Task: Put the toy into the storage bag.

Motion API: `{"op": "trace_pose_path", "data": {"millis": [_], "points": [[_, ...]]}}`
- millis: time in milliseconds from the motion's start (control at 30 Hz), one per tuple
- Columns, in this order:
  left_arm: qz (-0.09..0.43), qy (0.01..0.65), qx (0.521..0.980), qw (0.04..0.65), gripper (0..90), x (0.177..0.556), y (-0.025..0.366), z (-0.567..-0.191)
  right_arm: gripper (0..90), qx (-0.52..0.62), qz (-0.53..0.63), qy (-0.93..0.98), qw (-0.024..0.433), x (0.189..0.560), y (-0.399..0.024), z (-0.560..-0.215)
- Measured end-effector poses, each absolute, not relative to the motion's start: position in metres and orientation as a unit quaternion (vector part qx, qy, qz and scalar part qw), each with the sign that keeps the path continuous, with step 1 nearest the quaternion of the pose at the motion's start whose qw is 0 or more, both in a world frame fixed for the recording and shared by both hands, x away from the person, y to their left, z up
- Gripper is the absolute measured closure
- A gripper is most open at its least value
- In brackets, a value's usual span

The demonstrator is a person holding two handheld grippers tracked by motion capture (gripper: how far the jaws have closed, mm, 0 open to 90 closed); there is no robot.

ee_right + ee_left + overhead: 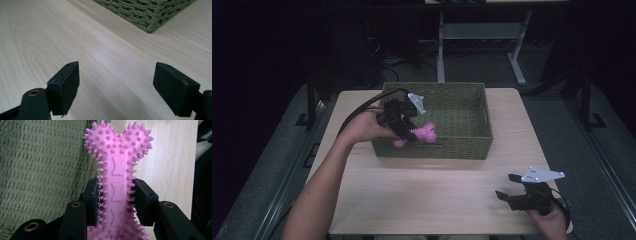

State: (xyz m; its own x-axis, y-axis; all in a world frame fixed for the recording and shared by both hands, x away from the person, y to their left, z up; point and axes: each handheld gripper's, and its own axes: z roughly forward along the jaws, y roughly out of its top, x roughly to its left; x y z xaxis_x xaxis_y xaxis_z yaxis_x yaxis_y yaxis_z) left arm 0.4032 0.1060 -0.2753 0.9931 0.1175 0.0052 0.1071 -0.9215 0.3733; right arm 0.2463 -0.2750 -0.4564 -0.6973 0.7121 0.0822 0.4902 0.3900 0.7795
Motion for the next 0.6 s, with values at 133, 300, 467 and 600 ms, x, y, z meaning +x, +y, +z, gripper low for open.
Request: {"op": "trace_pose_path", "data": {"millis": [133,300,467,600], "points": [[0.015,0.063,0.979,0.194,58.9,0.411,0.106,-0.272,20.7,0.364,0.414,0.823,0.135,0.246,-0.275,-0.456],[0.017,0.071,0.979,0.193,58.9,0.420,0.106,-0.272,20.7,0.363,0.414,0.824,0.137,0.245,-0.275,-0.456],[0.016,0.079,0.977,0.198,58.9,0.429,0.106,-0.272,20.7,0.363,0.412,0.825,0.137,0.246,-0.274,-0.455],[0.020,0.081,0.977,0.195,58.8,0.435,0.104,-0.274,20.7,0.363,0.412,0.824,0.138,0.245,-0.275,-0.455]]}}
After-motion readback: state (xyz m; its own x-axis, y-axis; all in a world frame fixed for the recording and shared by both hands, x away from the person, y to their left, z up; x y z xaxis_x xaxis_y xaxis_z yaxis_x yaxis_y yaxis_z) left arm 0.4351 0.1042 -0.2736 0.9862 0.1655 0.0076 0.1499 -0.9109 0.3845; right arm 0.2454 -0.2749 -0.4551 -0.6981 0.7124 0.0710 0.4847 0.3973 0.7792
